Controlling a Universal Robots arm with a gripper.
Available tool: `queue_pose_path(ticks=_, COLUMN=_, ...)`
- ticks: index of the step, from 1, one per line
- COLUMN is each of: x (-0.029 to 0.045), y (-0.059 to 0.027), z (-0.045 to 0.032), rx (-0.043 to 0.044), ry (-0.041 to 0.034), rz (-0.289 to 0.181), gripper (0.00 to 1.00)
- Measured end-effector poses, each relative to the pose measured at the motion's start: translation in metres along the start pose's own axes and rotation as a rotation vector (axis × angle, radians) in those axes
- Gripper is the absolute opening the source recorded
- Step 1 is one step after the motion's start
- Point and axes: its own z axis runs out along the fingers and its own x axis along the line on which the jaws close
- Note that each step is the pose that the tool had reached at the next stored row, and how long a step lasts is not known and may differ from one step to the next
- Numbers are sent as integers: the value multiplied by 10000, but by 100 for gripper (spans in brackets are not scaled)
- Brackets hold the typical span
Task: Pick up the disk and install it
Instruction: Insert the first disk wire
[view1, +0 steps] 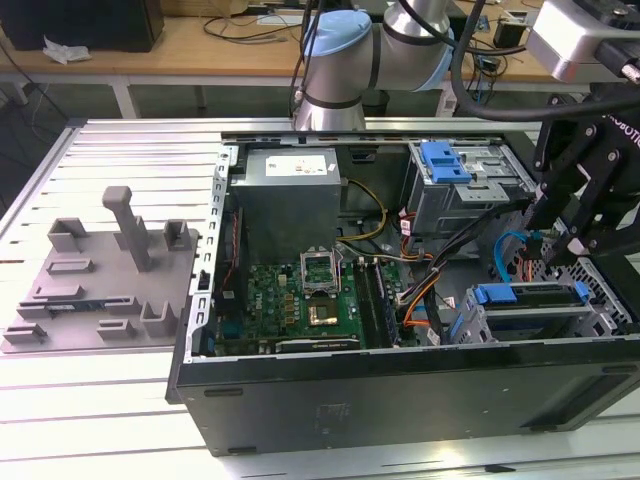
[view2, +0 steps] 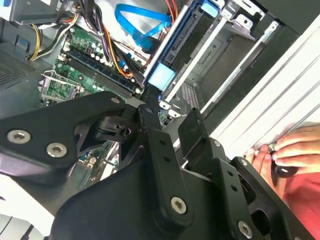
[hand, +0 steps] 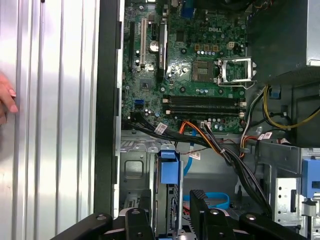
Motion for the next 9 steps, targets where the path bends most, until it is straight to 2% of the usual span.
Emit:
queue_pose_path(ticks=1, x=-70, y=-1, z=5, rx=-2, ry=63, rz=2, gripper=44)
queue_pose_path(ticks=2, x=-119, y=-3, z=7, rx=-2, ry=87, rz=2, gripper=44)
queue_pose_path(ticks=6, x=-199, y=-5, z=12, rx=-2, ry=102, rz=11, gripper=44)
queue_pose_path(ticks=9, x=-287, y=-21, z=43, rx=-1, ry=100, rz=28, gripper=44)
